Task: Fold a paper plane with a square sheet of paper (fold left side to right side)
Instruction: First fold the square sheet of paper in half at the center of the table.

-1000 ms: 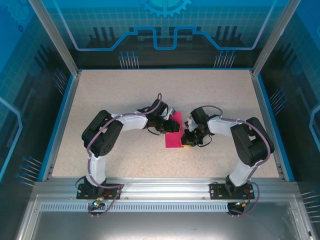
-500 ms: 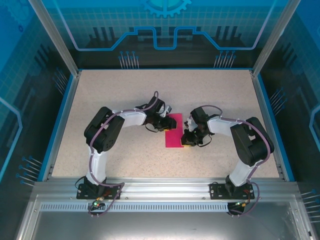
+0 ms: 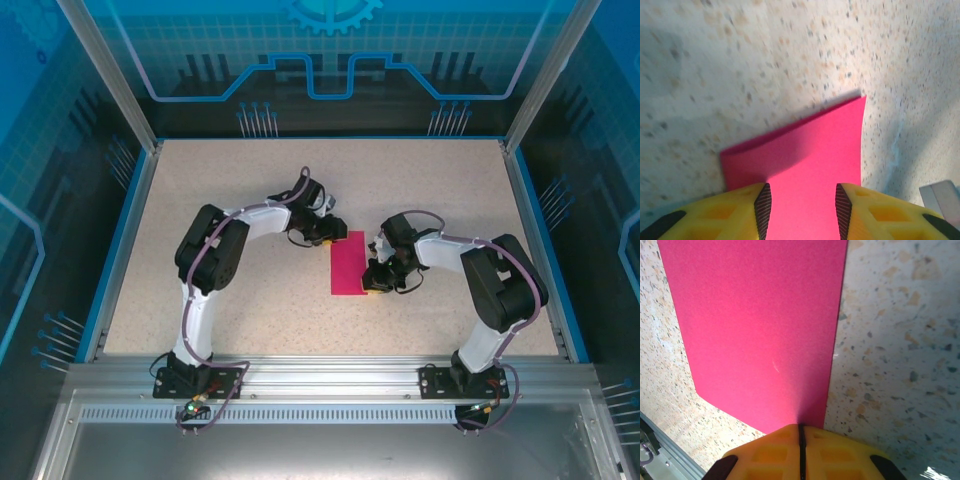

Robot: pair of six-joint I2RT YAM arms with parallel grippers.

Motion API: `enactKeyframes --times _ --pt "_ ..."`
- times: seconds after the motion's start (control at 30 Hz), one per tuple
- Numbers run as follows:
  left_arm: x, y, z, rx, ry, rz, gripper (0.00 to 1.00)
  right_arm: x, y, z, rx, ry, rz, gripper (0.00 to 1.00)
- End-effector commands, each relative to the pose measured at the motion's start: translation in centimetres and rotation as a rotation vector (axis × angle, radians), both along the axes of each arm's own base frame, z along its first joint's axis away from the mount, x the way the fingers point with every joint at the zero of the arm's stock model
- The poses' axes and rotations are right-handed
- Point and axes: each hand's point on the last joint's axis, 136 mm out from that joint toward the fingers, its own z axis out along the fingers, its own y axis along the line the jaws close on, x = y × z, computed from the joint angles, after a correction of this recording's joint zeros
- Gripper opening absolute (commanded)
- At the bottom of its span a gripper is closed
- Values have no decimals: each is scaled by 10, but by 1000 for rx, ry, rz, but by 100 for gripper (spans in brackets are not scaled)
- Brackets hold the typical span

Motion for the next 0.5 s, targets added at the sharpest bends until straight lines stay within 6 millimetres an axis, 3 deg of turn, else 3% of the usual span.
enactKeyframes --times 0.0,0.3,0.47 --pt "28 33 -21 90 -20 78 44 -30 -45 -38 -235 112 -9 9" --pt "44 48 -16 83 -25 109 44 -28 -39 -36 -203 103 -9 9" --pt "46 48 25 59 -95 96 44 -14 -16 -20 -74 42 8 11"
